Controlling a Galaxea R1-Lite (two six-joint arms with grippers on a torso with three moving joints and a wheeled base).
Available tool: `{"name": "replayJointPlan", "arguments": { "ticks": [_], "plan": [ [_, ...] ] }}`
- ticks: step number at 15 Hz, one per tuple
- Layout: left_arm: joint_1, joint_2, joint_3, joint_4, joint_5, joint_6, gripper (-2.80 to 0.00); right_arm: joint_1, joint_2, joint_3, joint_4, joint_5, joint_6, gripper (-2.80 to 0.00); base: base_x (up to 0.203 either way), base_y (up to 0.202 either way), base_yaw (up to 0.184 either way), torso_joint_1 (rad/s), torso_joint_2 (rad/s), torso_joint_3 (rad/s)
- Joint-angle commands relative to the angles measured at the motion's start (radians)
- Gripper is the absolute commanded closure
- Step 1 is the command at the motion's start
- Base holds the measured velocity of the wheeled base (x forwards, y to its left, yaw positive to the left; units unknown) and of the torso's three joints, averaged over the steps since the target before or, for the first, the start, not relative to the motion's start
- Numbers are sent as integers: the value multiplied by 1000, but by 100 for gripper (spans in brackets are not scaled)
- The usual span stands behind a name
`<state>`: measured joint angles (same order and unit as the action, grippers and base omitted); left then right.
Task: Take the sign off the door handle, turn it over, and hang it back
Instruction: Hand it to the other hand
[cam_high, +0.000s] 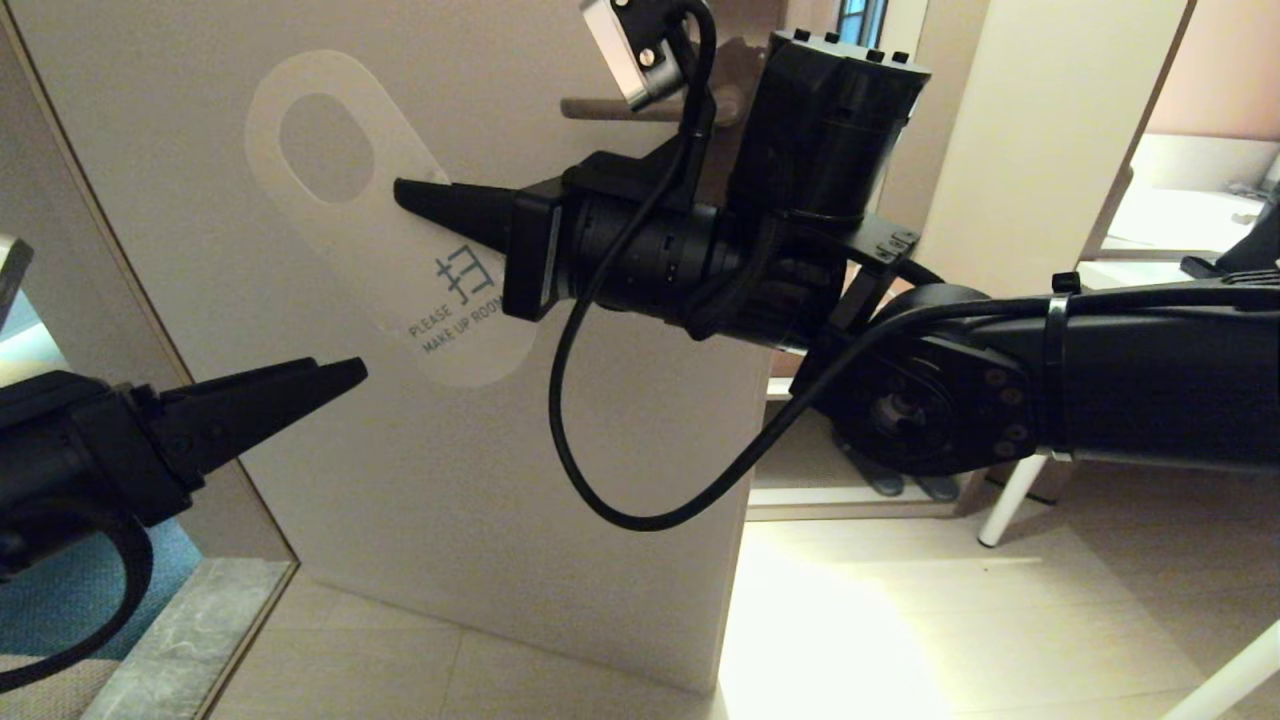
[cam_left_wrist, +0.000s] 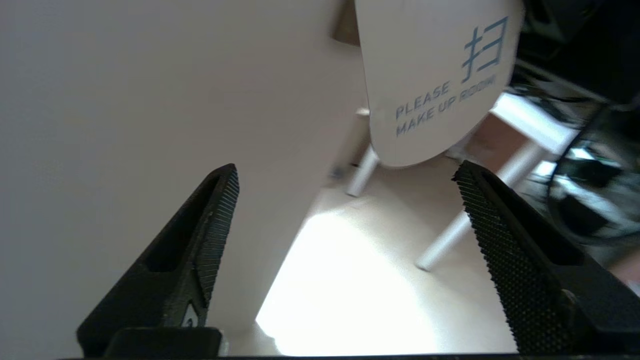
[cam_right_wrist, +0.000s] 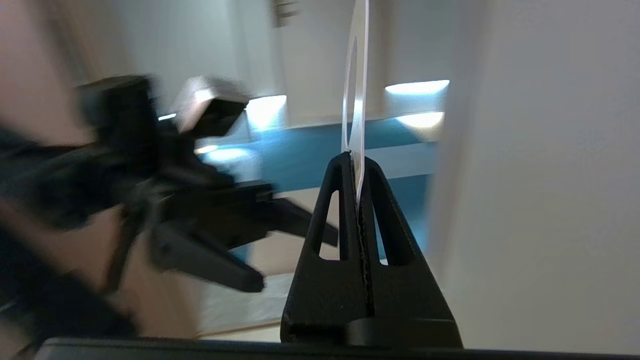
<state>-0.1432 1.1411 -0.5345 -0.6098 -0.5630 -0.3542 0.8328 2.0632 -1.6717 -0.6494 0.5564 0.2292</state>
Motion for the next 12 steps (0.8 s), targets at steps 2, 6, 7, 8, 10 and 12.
{"name": "replayJointPlan", "arguments": {
  "ticks": [2, 6, 7, 8, 10, 12],
  "plan": [
    [-1, 7, -2, -4, -57, -30, -280, -1, 0, 0, -4, 93, 40, 0, 0, 0, 0, 0, 0, 0],
    [-3, 13, -12, -13, -118, -76, -280, -15, 8, 9, -4, 109, 59, 0, 0, 0, 0, 0, 0, 0],
    [-1, 18, -12, -40, -118, -93, -280, -18, 11, 9, -5, 109, 59, 0, 0, 0, 0, 0, 0, 0],
    [-1, 27, -11, -72, -117, -114, -280, -18, 15, 7, -6, 109, 59, 0, 0, 0, 0, 0, 0, 0],
    [-1, 51, -4, -152, -113, -155, -280, -18, 17, 3, -6, 109, 59, 0, 0, 0, 0, 0, 0, 0],
    [0, 85, 2, -220, -110, -163, -280, -17, 17, 0, -5, 111, 60, 0, 0, 0, 0, 0, 0, 0]
  ]
}}
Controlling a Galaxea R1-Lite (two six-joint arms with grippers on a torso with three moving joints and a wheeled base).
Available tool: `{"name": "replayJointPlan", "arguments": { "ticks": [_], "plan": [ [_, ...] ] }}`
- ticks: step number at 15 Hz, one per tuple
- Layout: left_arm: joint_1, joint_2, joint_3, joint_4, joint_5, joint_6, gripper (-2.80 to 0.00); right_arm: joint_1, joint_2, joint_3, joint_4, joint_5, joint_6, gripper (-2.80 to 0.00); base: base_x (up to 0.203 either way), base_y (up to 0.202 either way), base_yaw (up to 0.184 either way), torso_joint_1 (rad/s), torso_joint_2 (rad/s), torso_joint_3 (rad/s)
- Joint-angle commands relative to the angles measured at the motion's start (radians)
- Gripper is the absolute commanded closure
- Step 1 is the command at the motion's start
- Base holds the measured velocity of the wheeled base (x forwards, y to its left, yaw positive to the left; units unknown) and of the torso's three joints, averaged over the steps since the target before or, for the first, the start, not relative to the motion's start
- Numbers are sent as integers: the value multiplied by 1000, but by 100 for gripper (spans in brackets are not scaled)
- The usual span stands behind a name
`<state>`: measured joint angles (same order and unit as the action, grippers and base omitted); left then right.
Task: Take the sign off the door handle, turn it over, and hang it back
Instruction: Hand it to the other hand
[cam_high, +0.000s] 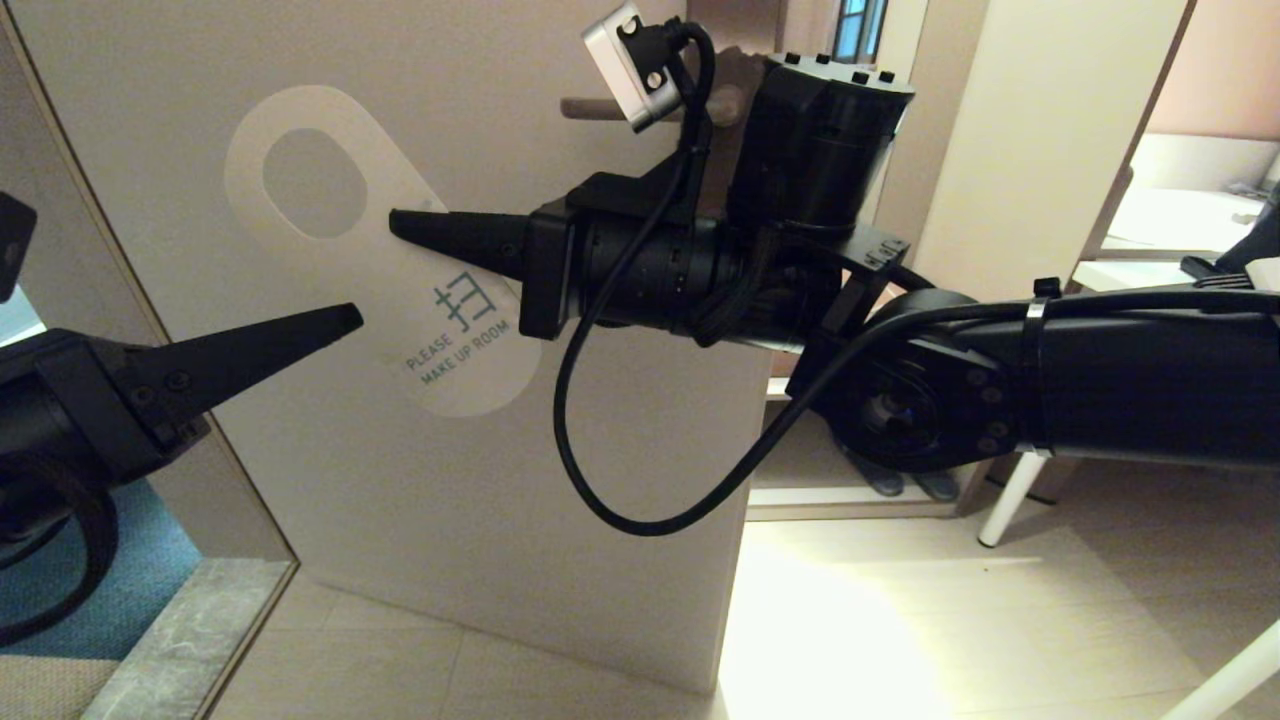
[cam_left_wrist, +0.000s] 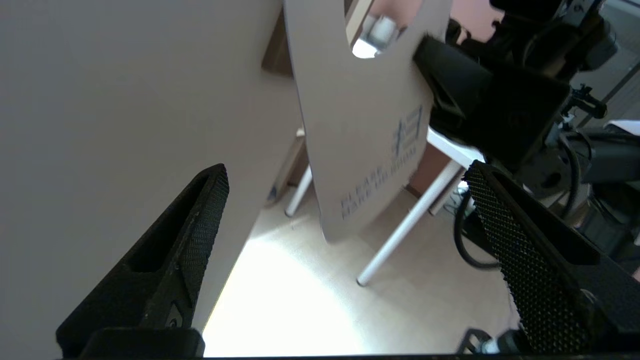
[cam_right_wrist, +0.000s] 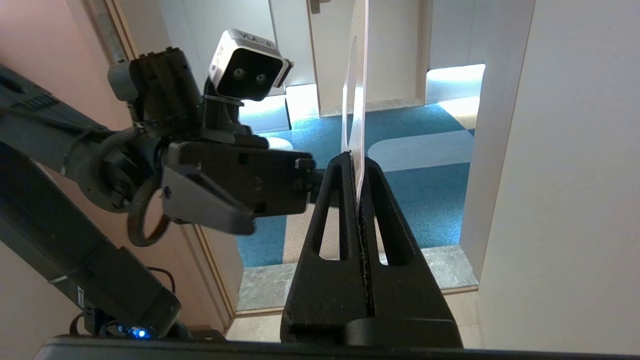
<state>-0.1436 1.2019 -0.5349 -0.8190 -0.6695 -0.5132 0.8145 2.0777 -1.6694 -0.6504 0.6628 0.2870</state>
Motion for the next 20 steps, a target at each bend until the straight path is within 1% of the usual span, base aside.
{"name": "replayJointPlan", "arguments": {
  "ticks": [1, 4, 7, 9, 11, 13, 15, 16, 18, 20],
  "plan": [
    [1, 33, 6, -35, -1, -2, -280, 1, 2, -3, -3, 4, 5, 0, 0, 0, 0, 0, 0, 0],
    [1, 37, 56, -97, -2, 8, -280, -1, 2, -11, -5, -4, 24, 0, 0, 0, 0, 0, 0, 0],
    [1, 53, 117, -187, -2, 26, -280, -44, 2, -23, -5, -3, 23, 0, 0, 0, 0, 0, 0, 0],
    [2, 63, 116, -190, -2, 30, -280, -75, 2, -28, -5, -2, 23, 0, 0, 0, 0, 0, 0, 0],
    [2, 95, 111, -204, -1, 41, -280, -84, -4, -32, -5, -2, 24, 0, 0, 0, 0, 0, 0, 0],
    [2, 145, 104, -267, -1, 47, -280, -81, -2, -36, -4, 0, 24, 0, 0, 0, 0, 0, 0, 0],
    [1, 206, 100, -374, -1, 42, -280, -78, 2, -45, -3, 1, 30, 0, 0, 0, 0, 0, 0, 0],
    [1, 232, 101, -423, 0, 38, -280, -75, 4, -47, -4, 0, 48, 0, 0, 0, 0, 0, 0, 0],
    [1, 246, 101, -443, 0, 31, -280, -68, 6, -54, -6, -3, 93, 0, 0, 0, 0, 0, 0, 0],
    [-2, 245, 99, -445, -1, 7, -280, -67, 22, -83, -7, -3, 100, 0, 0, 0, 0, 0, 0, 0]
  ]
}}
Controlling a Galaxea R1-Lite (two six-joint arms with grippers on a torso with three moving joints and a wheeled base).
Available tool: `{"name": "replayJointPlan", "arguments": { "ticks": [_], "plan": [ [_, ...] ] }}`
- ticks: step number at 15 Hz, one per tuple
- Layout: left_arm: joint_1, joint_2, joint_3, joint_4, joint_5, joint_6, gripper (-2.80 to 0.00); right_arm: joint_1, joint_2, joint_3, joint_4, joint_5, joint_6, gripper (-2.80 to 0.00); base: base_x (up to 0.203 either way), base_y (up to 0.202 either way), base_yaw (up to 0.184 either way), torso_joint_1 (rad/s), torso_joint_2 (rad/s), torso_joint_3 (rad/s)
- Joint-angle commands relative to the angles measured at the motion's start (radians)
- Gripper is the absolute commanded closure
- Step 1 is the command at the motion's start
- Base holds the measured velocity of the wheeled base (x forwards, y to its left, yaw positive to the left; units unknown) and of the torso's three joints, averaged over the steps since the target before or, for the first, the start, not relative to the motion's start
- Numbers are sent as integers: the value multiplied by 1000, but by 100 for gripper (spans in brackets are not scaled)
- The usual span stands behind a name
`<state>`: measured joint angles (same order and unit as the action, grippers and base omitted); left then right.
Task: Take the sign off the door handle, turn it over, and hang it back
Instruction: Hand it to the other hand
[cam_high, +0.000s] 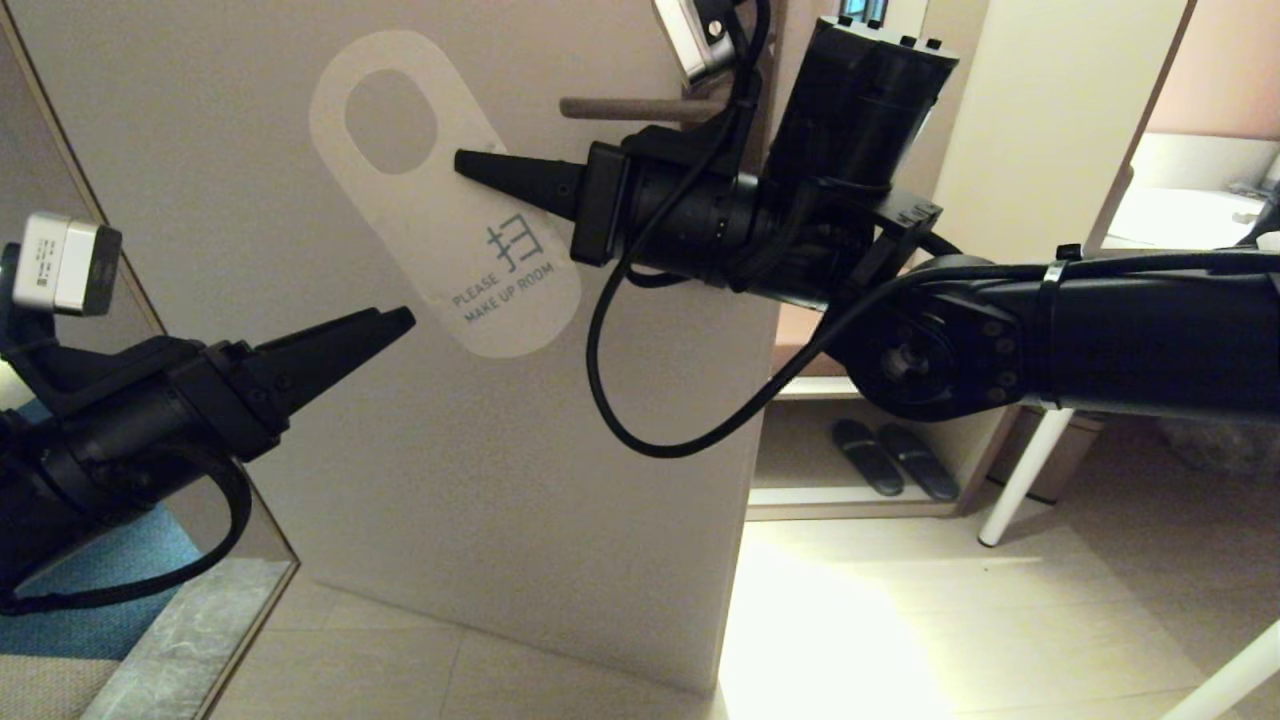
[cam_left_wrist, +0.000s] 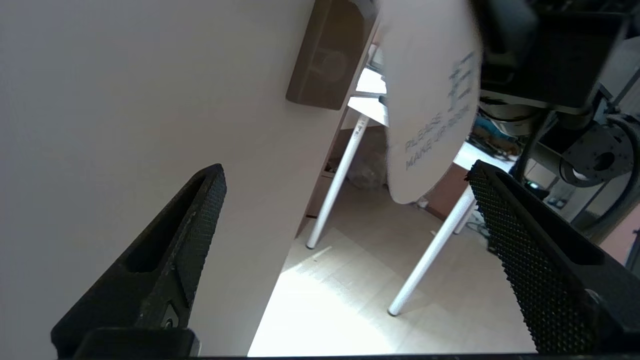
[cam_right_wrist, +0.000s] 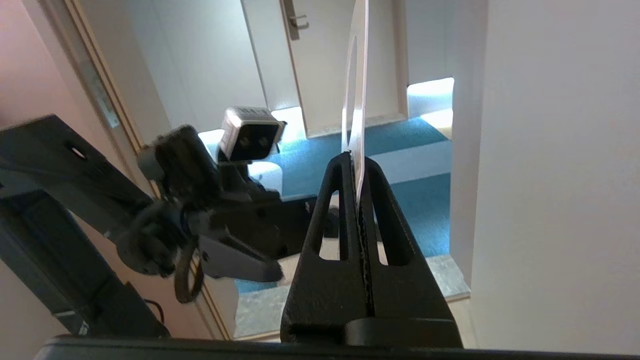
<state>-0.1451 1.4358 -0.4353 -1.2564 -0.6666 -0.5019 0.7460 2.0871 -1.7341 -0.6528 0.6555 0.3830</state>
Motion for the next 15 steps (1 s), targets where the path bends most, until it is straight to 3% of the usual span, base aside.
{"name": "replayJointPlan", "arguments": {
  "ticks": [1, 5, 13, 15],
  "plan": [
    [-3, 11, 0, -8, -4, -9, -280, 4, 22, -33, -5, 4, 10, 0, 0, 0, 0, 0, 0, 0],
    [-32, 12, -53, -8, -4, -77, -280, 35, 65, -95, -4, 4, 27, 0, 0, 0, 0, 0, 0, 0],
    [-100, 12, -63, -6, -4, -85, -280, 62, 68, -105, -4, 4, 45, 0, 0, 0, 0, 0, 0, 0],
    [-122, 12, -65, -7, -4, -84, -280, 69, 63, -107, -7, 3, 86, 0, 0, 0, 0, 0, 0, 0]
  ]
}}
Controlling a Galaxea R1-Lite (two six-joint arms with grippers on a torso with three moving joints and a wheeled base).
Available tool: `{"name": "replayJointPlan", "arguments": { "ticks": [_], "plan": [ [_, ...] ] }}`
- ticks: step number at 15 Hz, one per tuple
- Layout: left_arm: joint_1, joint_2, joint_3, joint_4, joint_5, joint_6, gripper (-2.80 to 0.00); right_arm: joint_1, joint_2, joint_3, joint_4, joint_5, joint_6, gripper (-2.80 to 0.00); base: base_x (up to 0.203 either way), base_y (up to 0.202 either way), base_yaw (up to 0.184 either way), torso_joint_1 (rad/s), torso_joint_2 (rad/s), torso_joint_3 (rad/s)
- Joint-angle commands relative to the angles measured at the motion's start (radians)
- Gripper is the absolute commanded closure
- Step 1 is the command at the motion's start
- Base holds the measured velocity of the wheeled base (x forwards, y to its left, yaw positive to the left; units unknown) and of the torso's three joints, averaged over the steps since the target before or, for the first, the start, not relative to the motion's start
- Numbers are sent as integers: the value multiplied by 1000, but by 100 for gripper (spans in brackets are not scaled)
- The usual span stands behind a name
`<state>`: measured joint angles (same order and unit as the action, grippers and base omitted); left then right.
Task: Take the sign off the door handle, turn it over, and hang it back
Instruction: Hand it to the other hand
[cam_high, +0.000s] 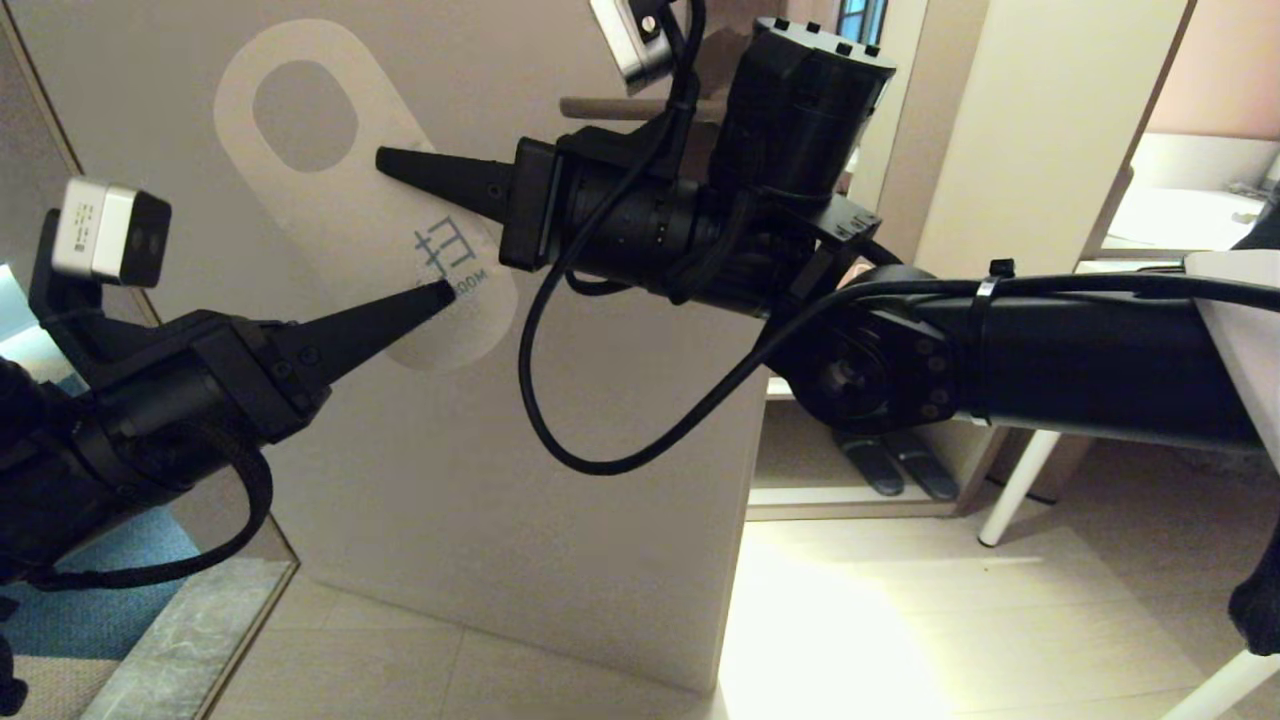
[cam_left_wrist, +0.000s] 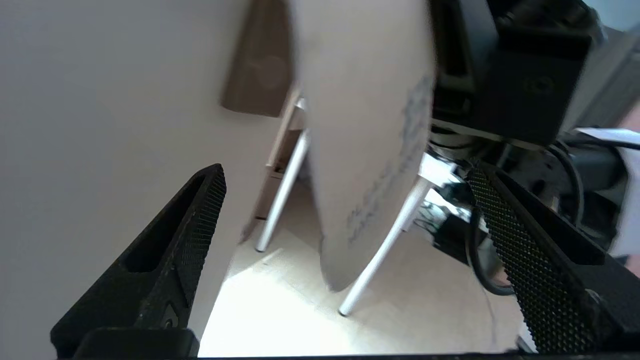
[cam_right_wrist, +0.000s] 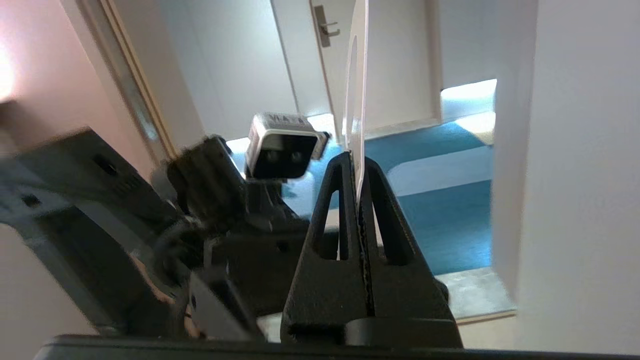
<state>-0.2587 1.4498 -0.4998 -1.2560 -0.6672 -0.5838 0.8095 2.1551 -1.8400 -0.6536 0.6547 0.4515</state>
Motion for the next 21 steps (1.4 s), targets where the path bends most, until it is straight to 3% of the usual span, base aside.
{"name": "replayJointPlan", "arguments": {
  "ticks": [1, 20, 21],
  "plan": [
    [-14, -2, -2, -8, -3, -4, -280, 9, -6, -1, -24, 3, 33, 0, 0, 0, 0, 0, 0, 0],
    [-16, -19, -17, -13, 26, 4, -280, 39, -8, 41, -61, 6, 32, 0, 0, 0, 0, 0, 0, 0],
    [-16, -21, -10, -14, 26, 6, 0, 39, -8, 41, -61, 6, 32, 0, 0, 0, 0, 0, 0, 0]
  ]
}}
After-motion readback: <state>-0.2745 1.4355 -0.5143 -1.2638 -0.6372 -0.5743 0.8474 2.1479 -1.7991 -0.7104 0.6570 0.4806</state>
